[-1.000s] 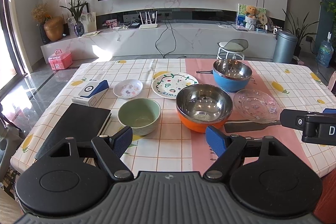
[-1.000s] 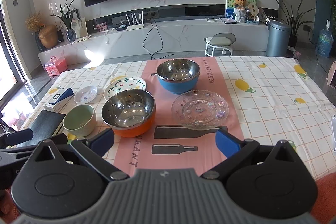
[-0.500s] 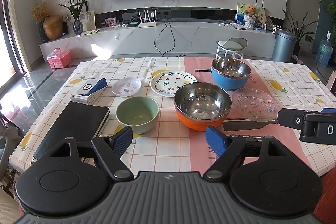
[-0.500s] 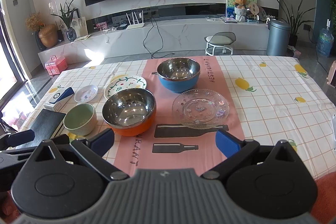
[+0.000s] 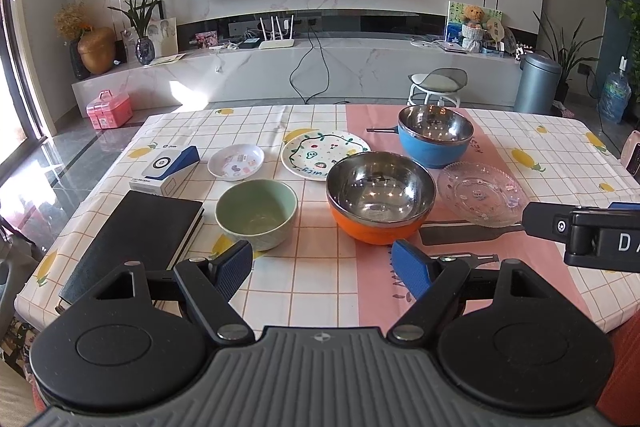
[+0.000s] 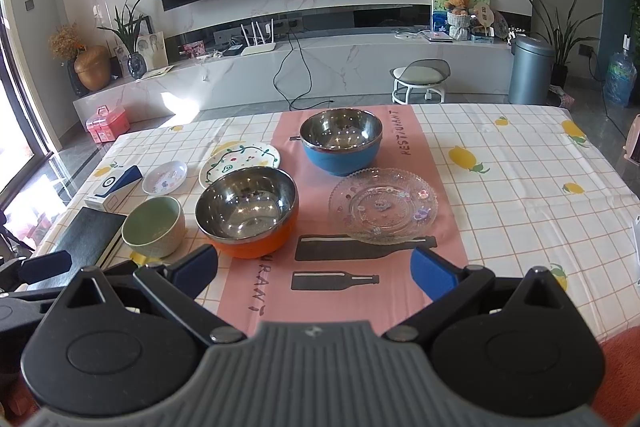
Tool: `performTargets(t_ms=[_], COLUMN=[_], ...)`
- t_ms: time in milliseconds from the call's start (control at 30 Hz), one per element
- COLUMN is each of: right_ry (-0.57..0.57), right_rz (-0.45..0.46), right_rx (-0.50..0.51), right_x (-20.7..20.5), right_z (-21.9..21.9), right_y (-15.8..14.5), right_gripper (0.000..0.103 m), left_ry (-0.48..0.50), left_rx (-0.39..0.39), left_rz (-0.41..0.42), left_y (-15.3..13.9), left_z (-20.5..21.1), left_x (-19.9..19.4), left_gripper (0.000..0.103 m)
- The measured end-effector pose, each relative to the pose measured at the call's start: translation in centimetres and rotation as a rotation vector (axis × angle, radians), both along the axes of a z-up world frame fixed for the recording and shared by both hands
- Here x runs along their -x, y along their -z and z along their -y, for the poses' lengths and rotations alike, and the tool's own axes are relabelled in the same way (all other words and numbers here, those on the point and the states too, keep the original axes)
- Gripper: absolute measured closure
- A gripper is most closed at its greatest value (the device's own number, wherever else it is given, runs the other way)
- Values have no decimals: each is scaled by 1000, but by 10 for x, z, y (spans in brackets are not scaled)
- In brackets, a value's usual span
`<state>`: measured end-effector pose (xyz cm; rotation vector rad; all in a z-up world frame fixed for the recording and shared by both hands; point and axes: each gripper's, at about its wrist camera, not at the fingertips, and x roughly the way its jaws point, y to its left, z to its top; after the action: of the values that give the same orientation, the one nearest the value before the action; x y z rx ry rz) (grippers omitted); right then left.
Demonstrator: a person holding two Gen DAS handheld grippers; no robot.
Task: Organize plates and bowls
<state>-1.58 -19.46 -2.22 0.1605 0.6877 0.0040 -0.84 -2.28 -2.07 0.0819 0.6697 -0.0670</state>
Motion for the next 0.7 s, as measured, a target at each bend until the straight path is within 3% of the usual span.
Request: performTargets(t_ms=[700], right_ry=[-5], right_rz=[-10], right_rx=[-3], right_x=[-1], right_z=[-1], right_y=[-4], right_gripper=[2], left_ry=[0], left_rx=[2], left_rz=[-5], left_y=[-1], left_z=[-2], left_x=[-1], left_gripper=[10])
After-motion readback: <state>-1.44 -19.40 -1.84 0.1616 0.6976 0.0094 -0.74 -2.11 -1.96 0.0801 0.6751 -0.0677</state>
